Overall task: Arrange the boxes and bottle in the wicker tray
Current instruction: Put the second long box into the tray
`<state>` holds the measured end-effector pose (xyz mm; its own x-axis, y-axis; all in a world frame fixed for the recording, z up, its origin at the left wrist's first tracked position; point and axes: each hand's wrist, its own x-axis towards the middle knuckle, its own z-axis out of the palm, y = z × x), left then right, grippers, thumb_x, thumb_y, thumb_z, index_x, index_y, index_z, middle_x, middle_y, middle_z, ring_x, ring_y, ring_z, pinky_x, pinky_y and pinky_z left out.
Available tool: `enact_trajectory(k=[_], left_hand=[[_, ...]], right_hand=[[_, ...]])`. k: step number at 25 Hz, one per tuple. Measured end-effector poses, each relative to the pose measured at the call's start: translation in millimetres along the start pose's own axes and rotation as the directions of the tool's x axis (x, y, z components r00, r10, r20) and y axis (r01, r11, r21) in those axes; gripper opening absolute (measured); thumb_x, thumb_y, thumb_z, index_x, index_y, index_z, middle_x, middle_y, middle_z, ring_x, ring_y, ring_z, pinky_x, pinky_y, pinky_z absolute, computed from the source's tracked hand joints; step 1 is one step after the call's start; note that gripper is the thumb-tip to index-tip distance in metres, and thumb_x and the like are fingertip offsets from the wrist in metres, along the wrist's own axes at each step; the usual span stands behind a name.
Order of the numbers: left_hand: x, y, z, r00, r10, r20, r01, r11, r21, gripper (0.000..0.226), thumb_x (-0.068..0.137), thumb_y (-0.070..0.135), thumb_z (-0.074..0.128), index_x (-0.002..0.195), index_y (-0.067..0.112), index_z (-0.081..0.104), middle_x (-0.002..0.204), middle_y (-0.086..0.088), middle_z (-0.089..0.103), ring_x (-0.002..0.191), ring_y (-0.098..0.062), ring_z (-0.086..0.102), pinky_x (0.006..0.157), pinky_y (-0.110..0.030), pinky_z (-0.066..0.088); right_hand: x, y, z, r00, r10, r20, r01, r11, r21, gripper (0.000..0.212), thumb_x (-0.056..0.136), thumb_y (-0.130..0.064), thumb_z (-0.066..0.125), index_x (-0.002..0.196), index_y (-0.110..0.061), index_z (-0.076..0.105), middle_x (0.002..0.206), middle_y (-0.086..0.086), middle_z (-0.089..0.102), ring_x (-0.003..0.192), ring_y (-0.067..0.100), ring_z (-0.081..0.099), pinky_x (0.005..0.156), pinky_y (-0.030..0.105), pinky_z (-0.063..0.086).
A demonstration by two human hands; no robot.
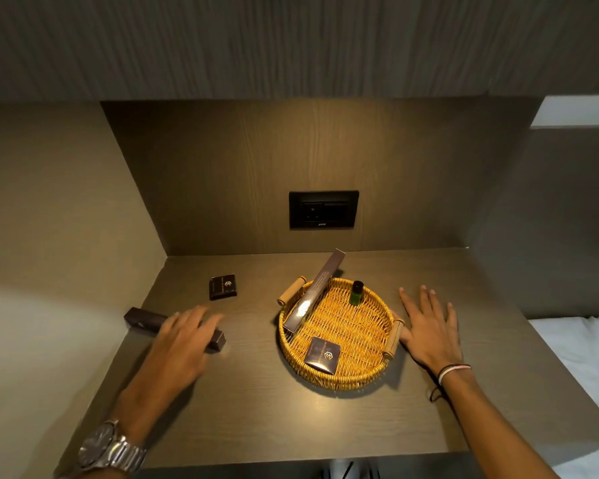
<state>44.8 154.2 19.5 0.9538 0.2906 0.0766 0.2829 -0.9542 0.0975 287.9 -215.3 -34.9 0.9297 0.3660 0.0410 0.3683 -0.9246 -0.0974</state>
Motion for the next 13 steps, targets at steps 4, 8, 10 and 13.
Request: enact_trajectory(k=[4,8,10,13], left_hand=[[1.4,-17.3,-13.6,0.997,-0.007,0.077,0.004,0.999,0.039,0.042,0.091,0.011,0.067,0.13,0.024,0.057,0.129,-0.002,0.065,0.122,-0.017,0.056,0.115,-0.039,0.033],[12.0,23.2,-53.7,0.986,0.015,-0.163,-0.047,0.98,-0.194,0.053,0.092,0.014,0.068,0.142,0.014,0.049,0.114,-0.009,0.067,0.1,-0.025,0.063,0.089,-0.044,0.052],[22.1,61.9,-74.8,0.954,0.082,-0.287,-0.169,0.941,-0.293,0.061,0.09,0.018,0.072,0.145,0.016,0.046,0.106,-0.006,0.062,0.09,-0.018,0.059,0.077,-0.038,0.053],[44.6,127.7,-86.8,0.925,0.183,-0.333,-0.313,0.865,-0.393,0.059,0.088,0.033,0.074,0.14,0.023,0.05,0.104,-0.002,0.064,0.091,-0.018,0.061,0.079,-0.039,0.056]], right_hand=[[-0.4,-0.4,-1.6,1.0,0.002,0.005,-0.002,1.0,0.022,0.078,0.09,-0.073,0.014,0.156,-0.032,0.007,0.166,0.015,0.008,0.153,0.03,0.005,0.122,0.058,0.008],[-0.6,-2.7,-2.1,1.0,0.009,0.011,-0.009,1.0,0.018,0.077,0.091,-0.072,0.015,0.156,-0.032,0.006,0.166,0.015,0.007,0.154,0.03,0.003,0.122,0.058,0.007],[-1.0,-3.8,-3.2,1.0,0.013,0.009,-0.013,1.0,0.014,0.077,0.091,-0.072,0.014,0.156,-0.032,0.007,0.166,0.015,0.007,0.154,0.03,0.003,0.122,0.057,0.008],[-1.4,-5.3,-4.8,1.0,0.016,0.009,-0.016,1.0,0.024,0.076,0.091,-0.072,0.014,0.156,-0.032,0.007,0.166,0.014,0.007,0.154,0.029,0.003,0.122,0.056,0.008]])
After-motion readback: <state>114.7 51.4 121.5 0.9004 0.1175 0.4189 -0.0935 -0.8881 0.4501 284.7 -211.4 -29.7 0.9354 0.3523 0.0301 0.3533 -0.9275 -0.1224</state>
